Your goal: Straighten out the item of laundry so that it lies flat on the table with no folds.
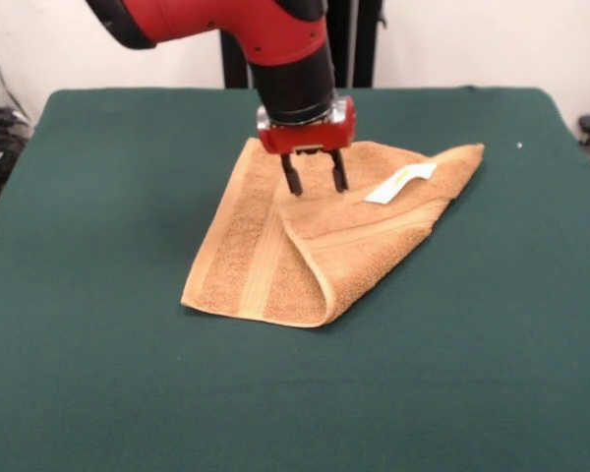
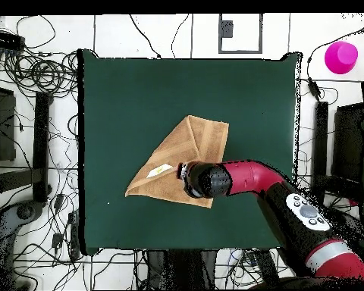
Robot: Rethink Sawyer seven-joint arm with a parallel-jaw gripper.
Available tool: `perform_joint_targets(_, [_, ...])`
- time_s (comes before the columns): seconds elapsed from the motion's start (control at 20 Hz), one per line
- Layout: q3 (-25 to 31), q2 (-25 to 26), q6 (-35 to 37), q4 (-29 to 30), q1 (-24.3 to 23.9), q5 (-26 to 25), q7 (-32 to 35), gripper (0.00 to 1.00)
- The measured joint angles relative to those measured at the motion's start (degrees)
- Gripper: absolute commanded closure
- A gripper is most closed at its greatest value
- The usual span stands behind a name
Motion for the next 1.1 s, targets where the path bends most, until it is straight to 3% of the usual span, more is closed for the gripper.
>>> perform_joint_targets(0.4, [-3.9, -3.7, -8.7, -0.1, 4.0, -3.3, 0.0, 0.00])
perform_joint_targets(1.1, [-4.9, -5.8, -10.2, -0.9, 2.7, -0.8, 0.0, 0.00])
